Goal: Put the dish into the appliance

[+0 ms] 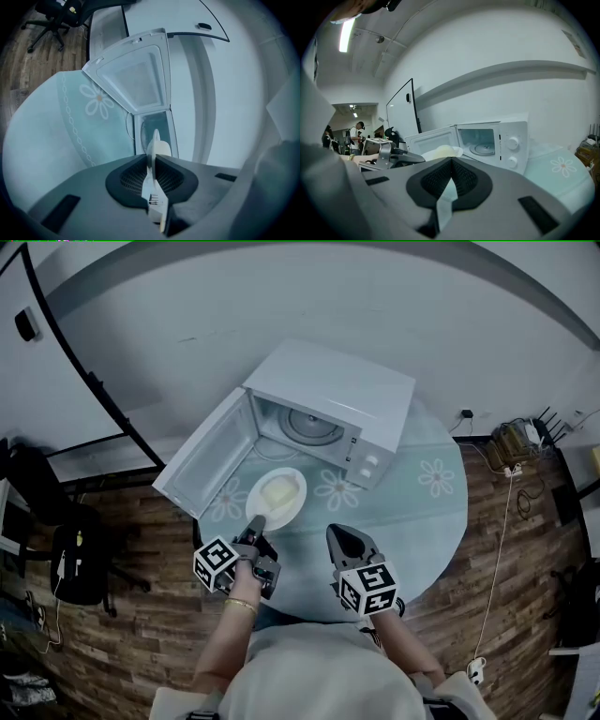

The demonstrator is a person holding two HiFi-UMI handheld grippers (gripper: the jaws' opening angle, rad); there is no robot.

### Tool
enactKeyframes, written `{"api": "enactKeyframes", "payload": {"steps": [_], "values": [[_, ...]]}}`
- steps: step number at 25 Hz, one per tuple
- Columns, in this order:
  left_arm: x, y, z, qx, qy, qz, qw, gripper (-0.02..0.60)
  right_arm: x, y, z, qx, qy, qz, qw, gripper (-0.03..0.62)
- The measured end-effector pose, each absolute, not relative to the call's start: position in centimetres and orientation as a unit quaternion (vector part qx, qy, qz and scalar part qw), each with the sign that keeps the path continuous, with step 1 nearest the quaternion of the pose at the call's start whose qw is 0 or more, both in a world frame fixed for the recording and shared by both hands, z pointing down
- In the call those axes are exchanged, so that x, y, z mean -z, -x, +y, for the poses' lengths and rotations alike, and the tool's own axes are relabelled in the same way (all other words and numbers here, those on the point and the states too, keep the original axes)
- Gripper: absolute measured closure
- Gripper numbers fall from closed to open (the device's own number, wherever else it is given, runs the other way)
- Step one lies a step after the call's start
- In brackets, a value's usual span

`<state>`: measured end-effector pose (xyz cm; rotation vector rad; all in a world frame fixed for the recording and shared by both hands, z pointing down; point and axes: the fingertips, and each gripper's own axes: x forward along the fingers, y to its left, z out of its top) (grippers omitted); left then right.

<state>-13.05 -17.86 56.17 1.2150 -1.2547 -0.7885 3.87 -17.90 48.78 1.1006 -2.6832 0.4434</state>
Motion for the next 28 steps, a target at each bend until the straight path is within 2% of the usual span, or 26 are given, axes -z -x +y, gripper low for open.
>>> {"api": "enactKeyframes", "payload": {"steps": [28], "values": [[-63.2,14.8,-36.4,0.317,-0.504,-0.526,0.607,0.535,-51.8,-2.4,-26.4,-0.178,-0.434,-0.874,0.124,0.589]]}}
